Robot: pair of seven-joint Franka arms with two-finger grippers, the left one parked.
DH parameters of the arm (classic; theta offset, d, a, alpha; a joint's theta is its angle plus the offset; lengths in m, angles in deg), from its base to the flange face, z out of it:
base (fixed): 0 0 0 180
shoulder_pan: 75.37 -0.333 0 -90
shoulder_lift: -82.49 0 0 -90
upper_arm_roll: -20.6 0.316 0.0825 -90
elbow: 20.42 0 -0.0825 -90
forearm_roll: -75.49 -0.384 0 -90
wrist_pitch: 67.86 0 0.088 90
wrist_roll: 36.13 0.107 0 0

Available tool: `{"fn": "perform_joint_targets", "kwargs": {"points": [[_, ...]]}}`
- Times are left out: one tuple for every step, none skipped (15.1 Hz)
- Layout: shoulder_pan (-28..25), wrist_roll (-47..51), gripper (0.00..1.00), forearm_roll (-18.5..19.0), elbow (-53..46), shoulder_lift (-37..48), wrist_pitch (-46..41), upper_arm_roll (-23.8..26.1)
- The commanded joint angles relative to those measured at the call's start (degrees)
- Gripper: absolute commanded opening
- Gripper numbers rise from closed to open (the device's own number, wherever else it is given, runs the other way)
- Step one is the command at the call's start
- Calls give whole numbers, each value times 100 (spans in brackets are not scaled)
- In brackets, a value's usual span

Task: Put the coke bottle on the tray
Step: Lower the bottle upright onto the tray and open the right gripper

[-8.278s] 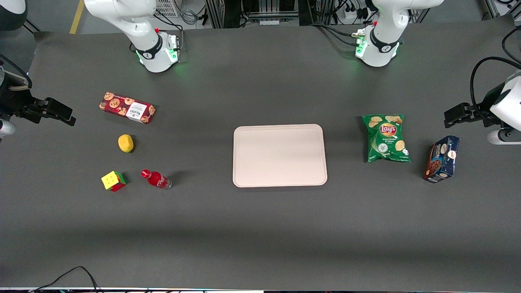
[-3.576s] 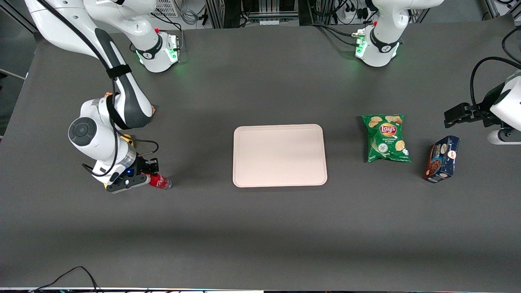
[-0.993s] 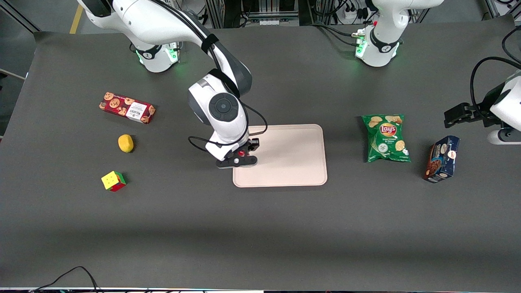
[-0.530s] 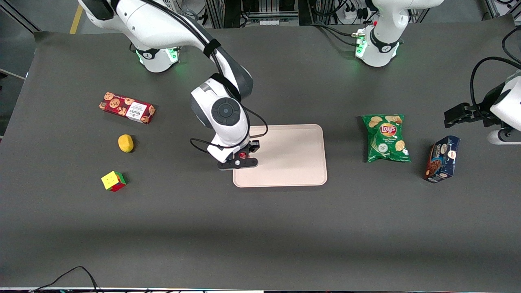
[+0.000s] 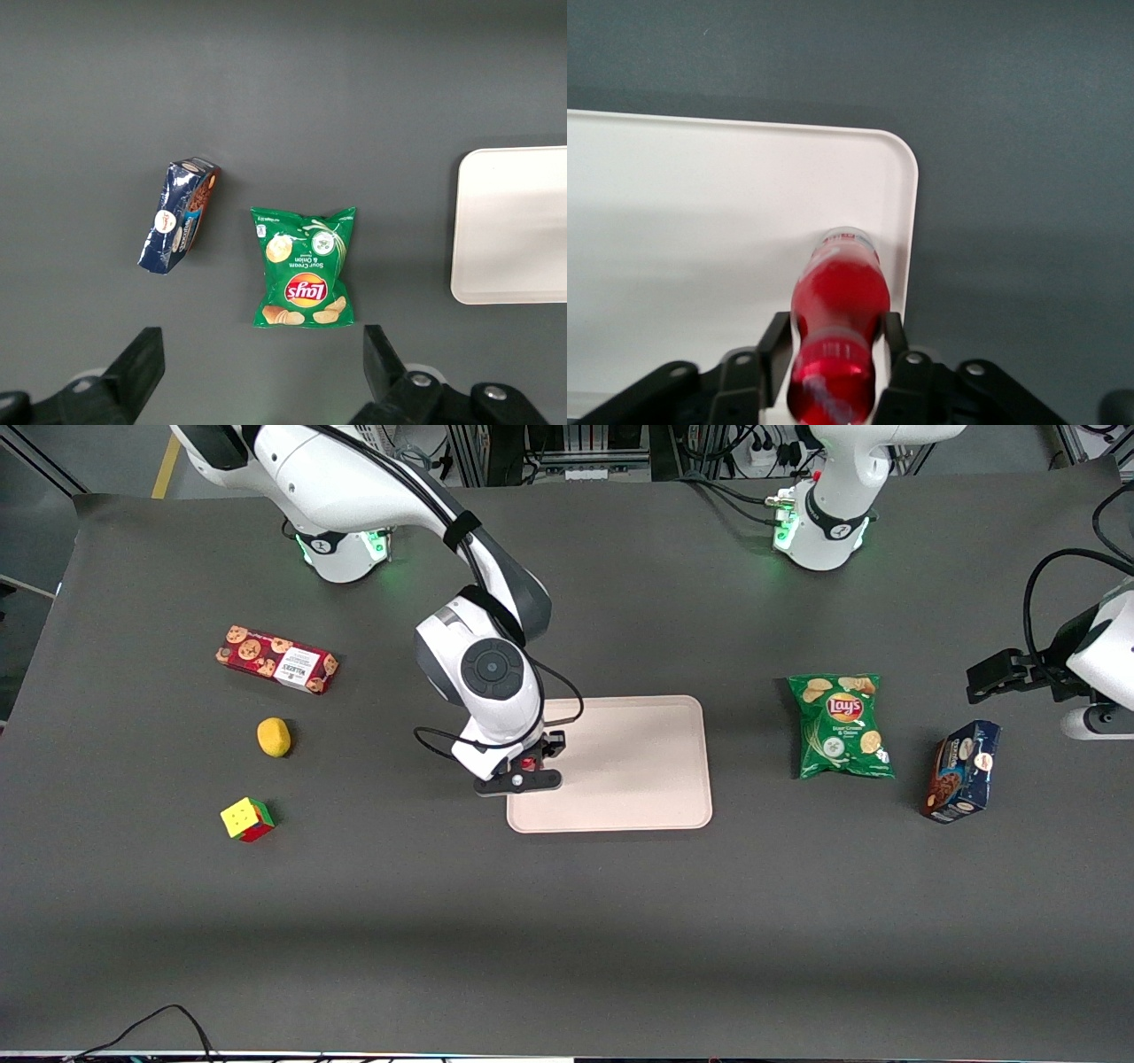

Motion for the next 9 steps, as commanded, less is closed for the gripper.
{"fn": "perform_joint_targets", "kwargs": {"points": [[-32, 88, 100, 79, -132, -109, 60, -23], [-32, 88, 100, 79, -141, -109, 60, -23], [-32, 88, 100, 79, -141, -109, 60, -23], [-32, 88, 100, 79, -150, -109, 60, -23], [-32, 88, 100, 70, -159, -109, 60, -23], [-32, 88, 100, 70, -167, -100, 60, -23], [-32, 97, 100, 61, -176, -82, 52, -23], [-32, 79, 100, 52, -176, -21, 51, -23], [-32, 18, 100, 43, -211, 49, 51, -23]]}}
